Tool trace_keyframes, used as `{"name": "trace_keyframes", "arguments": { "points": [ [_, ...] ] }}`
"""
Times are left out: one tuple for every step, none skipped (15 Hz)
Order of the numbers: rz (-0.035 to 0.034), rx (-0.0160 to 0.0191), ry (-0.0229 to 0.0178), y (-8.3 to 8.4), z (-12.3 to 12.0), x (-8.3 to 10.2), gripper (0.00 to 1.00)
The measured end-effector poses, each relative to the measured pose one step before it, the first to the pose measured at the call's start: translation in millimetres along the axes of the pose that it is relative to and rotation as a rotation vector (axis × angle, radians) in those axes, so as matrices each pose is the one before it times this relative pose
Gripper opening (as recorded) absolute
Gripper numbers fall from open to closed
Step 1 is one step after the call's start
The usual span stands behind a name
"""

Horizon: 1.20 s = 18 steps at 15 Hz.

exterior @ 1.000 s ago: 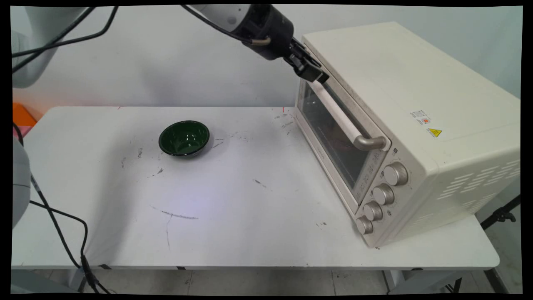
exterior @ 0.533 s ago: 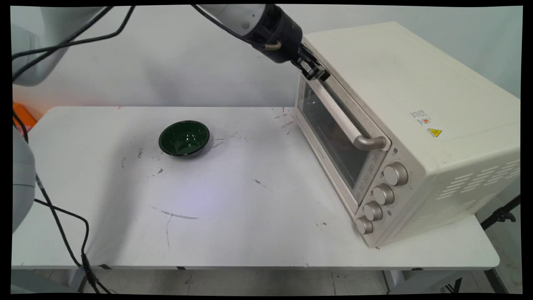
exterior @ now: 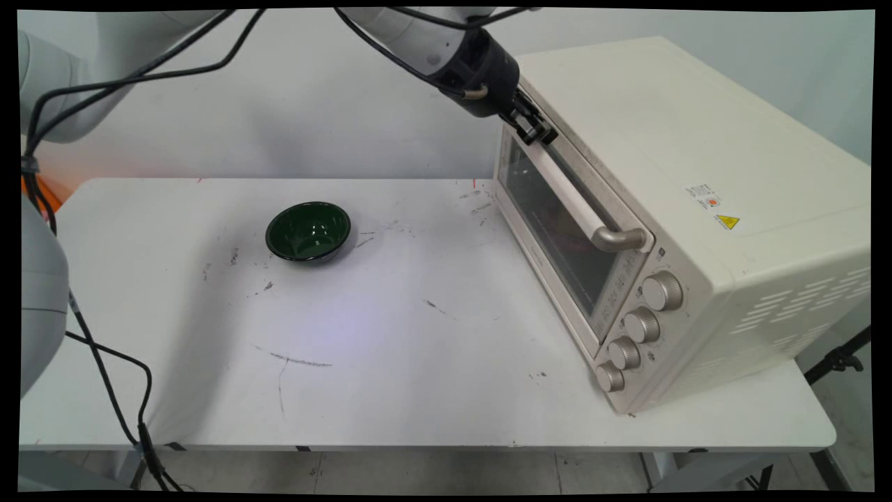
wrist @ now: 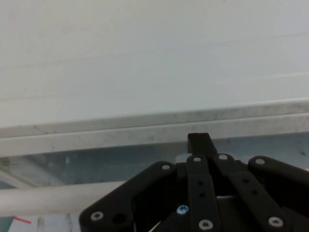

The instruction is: Open the oven

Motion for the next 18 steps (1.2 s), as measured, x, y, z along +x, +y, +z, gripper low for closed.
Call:
{"name": "trace_keyframes", "arguments": {
  "points": [
    [-0.00042, 0.00327, -0.00347, 0.30, 2.66, -0.36, 0.00],
    [-0.00057, 0.00209, -0.00253, 0.16, 1.71, -0.36, 0.00],
    [-0.00014, 0.00336, -0.00360, 0.31, 2.31, -0.60, 0.00],
    [-0.00012, 0.00179, -0.00228, 0.18, 1.28, -0.46, 0.00],
    [-0.00005, 0.00147, -0.00227, 0.22, 1.15, -0.60, 0.00],
    [0.00034, 0.00208, -0.00303, 0.33, 1.33, -0.86, 0.00],
    [0.00025, 0.00123, -0.00184, 0.19, 0.67, -0.60, 0.00],
    [-0.00010, 0.00134, -0.00166, 0.08, 0.49, -0.69, 0.00],
    [-0.00002, 0.00107, -0.00198, 0.12, 0.49, -0.82, 0.00],
    [0.00051, 0.00115, -0.00143, 0.19, 0.09, -0.73, 0.00],
    [0.00050, 0.00120, -0.00221, 0.13, 0.05, -1.13, 0.00],
    [-0.00004, 0.00084, -0.00181, -0.08, -0.29, -1.11, 0.00],
    [0.00036, 0.00055, -0.00170, -0.09, -0.54, -1.22, 0.00],
    [0.00048, 0.00027, -0.00138, -0.13, -0.61, -1.10, 0.00],
    [0.00034, -0.00002, -0.00188, -0.30, -1.05, -1.67, 0.00],
    [0.00052, -0.00035, -0.00190, -0.38, -1.59, -2.07, 0.00],
    [0.00009, -0.00066, -0.00193, -0.39, -1.49, -2.06, 0.00],
    [0.00040, -0.00064, -0.00138, -0.31, -1.22, -1.64, 0.00]
  ]
}}
